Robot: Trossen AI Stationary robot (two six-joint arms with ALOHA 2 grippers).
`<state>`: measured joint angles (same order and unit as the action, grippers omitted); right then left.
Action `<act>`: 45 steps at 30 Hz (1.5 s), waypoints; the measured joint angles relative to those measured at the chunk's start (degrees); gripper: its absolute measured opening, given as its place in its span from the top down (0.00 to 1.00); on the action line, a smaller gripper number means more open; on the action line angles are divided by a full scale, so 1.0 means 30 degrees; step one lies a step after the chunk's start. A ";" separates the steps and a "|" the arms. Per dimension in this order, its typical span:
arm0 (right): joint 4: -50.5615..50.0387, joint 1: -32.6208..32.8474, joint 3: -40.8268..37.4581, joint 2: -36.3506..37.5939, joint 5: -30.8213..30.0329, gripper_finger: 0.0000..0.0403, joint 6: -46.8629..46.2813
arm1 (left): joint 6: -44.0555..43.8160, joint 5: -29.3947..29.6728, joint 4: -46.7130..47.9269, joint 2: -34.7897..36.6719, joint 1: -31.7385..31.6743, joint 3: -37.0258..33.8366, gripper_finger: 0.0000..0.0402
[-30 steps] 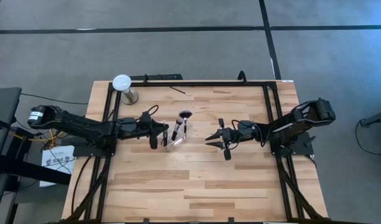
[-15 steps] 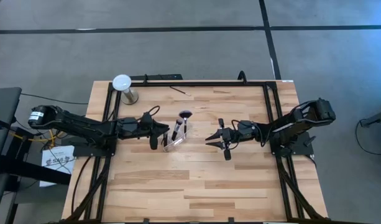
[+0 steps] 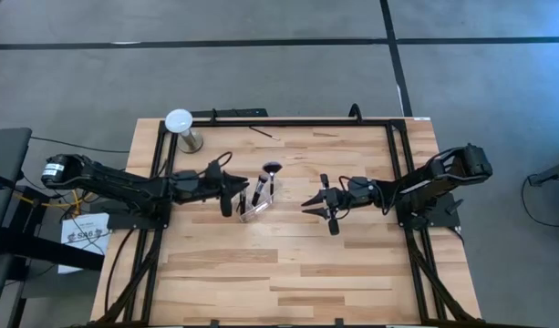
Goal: Put items in baskets/containers
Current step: Put the liner brush into the left section of the transparent organizer
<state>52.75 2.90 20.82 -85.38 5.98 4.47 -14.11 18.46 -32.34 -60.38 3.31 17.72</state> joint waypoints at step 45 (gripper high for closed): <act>0.2572 -0.3579 0.0000 0.0000 0.0901 0.81 0.3672 | 0.7024 0.2374 0.3569 -0.1017 -0.3150 0.6628 0.84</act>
<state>60.47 -7.84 20.82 -85.38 8.68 15.49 6.96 25.58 -21.63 -63.43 -6.14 37.60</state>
